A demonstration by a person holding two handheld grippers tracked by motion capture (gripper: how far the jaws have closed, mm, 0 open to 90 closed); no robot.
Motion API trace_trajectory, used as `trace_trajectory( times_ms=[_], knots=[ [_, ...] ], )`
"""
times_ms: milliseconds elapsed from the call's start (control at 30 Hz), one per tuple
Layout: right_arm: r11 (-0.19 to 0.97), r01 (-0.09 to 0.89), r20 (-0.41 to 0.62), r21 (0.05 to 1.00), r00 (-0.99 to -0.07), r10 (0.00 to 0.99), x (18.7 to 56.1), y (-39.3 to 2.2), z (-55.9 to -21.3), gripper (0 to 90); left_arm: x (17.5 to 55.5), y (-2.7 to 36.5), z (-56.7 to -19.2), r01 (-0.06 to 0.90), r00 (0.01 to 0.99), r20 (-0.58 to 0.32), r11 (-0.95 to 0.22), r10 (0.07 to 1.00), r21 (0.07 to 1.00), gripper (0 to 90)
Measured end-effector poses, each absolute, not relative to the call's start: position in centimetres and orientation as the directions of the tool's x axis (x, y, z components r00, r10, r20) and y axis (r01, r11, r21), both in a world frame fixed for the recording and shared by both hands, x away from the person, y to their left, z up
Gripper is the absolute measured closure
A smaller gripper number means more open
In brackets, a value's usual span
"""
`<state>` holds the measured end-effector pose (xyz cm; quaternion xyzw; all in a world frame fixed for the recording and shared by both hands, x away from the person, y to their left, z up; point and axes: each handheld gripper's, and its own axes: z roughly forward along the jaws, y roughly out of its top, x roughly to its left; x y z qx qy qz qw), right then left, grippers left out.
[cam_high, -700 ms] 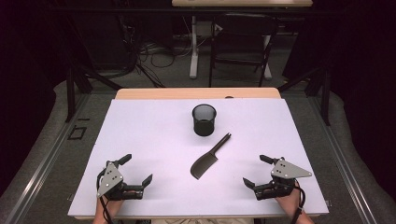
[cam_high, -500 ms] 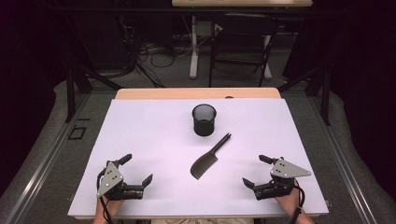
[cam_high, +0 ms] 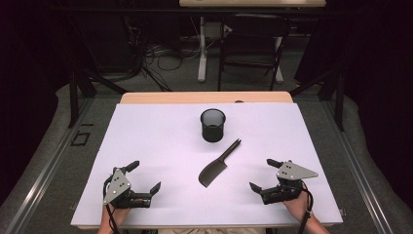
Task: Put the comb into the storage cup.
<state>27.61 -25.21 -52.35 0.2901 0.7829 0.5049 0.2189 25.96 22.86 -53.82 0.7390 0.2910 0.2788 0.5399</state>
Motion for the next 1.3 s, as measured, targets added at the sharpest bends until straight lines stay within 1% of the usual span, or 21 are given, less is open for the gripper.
trace_trajectory(
  times_ms=[167, 300, 967, 1300],
  knots=[
    [0.350, 0.227, -0.073, 0.909, -0.739, 0.670, 28.3, -24.6, -52.3, 0.0, 26.0, 23.0, -53.8, 0.131, 0.670, 0.095, -0.243, 0.736, 0.961, 0.1],
    [0.354, 0.242, -0.064, 0.904, -0.740, 0.670, 29.3, -24.3, -52.2, 0.0, 26.1, 23.0, -53.8, 0.130, 0.670, 0.096, -0.244, 0.736, 0.961, 0.1],
    [0.376, 0.229, -0.082, 0.898, -0.751, 0.655, 31.8, -23.3, -51.5, 0.0, 26.4, 22.7, -53.8, 0.132, 0.674, 0.101, -0.254, 0.732, 0.958, 0.1],
    [0.384, 0.242, -0.081, 0.891, -0.747, 0.660, 33.4, -22.9, -51.4, 0.0, 26.4, 22.7, -53.8, 0.130, 0.674, 0.103, -0.256, 0.731, 0.958, 0.1]
  ],
)
